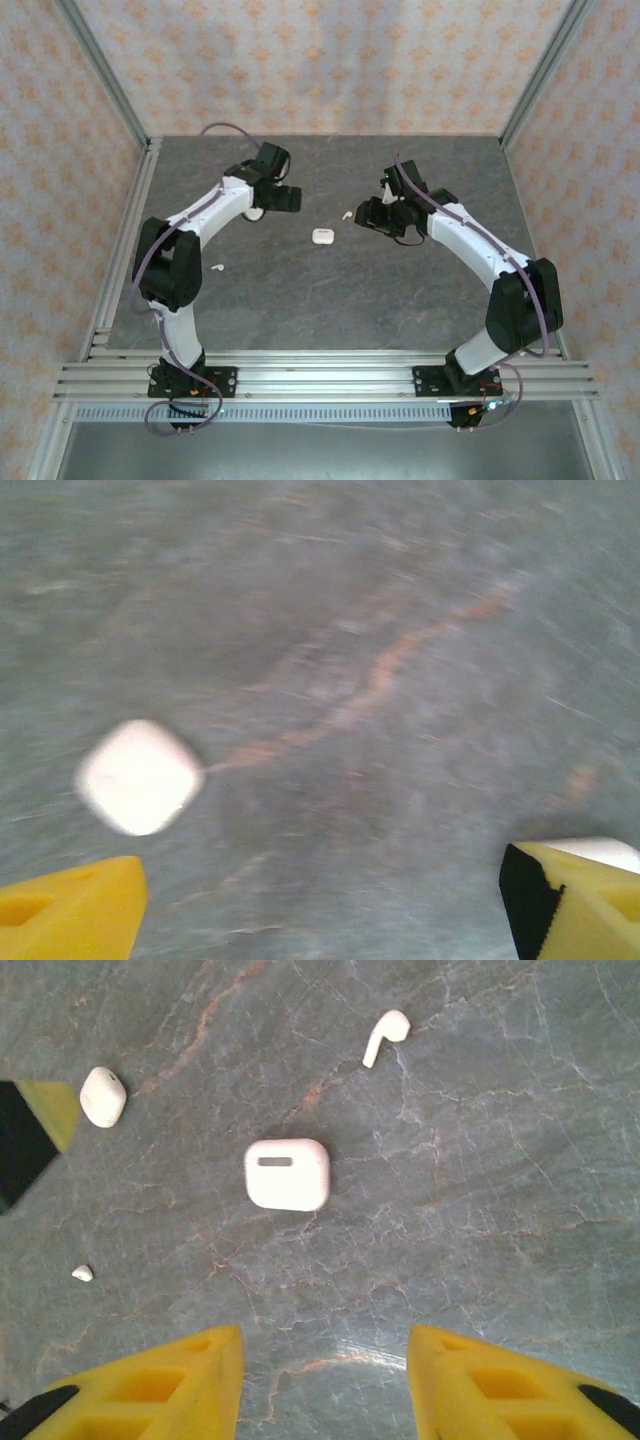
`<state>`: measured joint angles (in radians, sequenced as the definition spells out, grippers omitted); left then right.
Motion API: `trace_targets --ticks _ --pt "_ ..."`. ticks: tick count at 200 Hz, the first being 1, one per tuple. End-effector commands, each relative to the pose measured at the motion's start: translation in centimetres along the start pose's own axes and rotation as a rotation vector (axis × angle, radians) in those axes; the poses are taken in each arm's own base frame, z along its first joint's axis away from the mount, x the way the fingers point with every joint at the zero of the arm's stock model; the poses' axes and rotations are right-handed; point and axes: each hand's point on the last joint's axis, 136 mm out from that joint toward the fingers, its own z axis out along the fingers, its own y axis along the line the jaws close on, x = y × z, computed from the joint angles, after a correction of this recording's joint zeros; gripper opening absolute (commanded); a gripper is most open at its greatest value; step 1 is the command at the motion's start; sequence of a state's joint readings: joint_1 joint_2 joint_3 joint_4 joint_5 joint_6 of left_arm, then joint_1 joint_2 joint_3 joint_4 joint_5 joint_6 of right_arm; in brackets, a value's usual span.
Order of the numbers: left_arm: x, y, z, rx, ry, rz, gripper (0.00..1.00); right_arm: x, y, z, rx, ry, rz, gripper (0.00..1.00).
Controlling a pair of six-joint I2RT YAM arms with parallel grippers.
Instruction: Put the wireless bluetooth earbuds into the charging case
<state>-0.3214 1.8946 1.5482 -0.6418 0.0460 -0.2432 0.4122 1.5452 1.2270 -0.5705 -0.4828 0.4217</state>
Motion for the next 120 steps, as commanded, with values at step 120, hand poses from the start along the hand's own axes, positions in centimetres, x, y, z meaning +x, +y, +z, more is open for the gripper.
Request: trace_targets --ticks 120 --pt "2.7 7.0 8.5 -0.25 0.2 -0.457 0.79 -0.5 1.3 2.9 -0.06 0.068 -0.033 0.47"
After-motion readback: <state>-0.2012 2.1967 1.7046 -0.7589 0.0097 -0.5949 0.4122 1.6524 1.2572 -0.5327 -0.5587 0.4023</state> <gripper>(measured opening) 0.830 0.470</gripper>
